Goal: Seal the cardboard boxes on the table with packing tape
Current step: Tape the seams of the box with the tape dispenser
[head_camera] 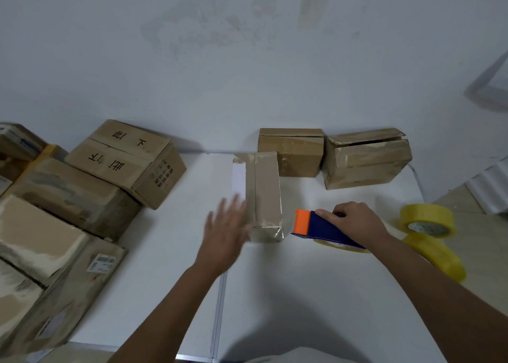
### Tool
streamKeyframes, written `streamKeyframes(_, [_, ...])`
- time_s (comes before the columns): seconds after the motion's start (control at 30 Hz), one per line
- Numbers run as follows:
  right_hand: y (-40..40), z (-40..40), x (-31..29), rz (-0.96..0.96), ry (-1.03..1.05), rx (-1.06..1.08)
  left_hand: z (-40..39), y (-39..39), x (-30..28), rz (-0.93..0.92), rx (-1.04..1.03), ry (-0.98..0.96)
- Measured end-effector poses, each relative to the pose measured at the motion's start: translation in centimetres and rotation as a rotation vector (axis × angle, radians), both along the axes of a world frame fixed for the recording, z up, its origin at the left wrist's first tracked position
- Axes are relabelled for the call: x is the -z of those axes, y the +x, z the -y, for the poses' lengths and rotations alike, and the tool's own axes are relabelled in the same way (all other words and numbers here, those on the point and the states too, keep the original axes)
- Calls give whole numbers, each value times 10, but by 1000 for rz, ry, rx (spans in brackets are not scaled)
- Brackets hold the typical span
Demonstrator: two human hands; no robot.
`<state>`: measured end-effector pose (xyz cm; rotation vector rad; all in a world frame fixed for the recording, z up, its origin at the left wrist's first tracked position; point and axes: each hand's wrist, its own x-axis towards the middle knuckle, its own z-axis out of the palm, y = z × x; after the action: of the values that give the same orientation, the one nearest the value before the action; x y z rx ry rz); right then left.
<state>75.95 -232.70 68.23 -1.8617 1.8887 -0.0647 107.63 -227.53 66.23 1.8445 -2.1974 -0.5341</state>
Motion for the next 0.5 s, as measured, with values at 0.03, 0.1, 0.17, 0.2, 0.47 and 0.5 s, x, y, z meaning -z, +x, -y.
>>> streamKeyframes(0.03, [0, -1, 0, 5, 4, 4, -4, -5, 5, 41, 206, -22])
streamKeyframes(0.1, [-1, -2, -1, 20, 9, 13, -7, -10, 21, 153, 411, 23])
streamKeyframes(0.17, [-1, -5, -2, 38, 10, 26, -3, -5, 30, 219, 446, 22])
streamKeyframes(0.2, [0, -8, -2, 44, 13, 30, -1, -1, 32, 237, 458, 10])
streamKeyframes(0.47, [15, -29, 6, 124, 81, 38, 23, 28, 8, 189, 578, -79])
streamKeyframes(0.5, [14, -31, 6, 131, 85, 43, 29, 19, 4, 193, 589, -123])
